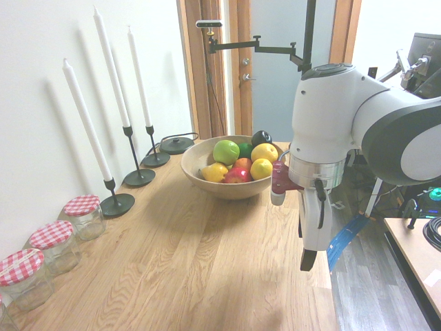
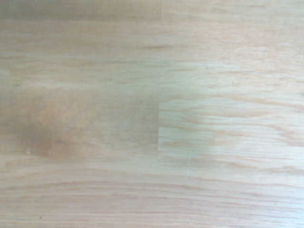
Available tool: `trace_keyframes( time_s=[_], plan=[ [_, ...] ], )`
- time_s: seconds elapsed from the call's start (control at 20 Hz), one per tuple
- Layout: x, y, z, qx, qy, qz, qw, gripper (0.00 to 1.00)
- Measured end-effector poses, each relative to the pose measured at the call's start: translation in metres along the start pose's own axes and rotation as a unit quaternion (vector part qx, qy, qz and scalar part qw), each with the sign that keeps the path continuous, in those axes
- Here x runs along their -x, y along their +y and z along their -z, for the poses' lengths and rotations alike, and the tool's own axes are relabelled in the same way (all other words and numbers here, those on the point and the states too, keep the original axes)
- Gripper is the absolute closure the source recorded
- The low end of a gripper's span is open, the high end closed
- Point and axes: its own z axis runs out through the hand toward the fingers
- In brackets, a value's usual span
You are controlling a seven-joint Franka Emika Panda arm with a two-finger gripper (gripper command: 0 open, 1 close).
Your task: Take green apple out of the basket
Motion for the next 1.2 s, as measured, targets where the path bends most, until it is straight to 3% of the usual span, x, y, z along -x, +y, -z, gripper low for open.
trace_keyframes(
  time_s=[0.5, 1.2],
  plan=[
    [-0.023, -0.005, 0.028, -0.017, 0.018, -0.015, 1.0, 0.0],
    [-0.198, 0.032, 0.114, -0.046, 0.047, -0.121, 0.991, 0.0]
  ],
)
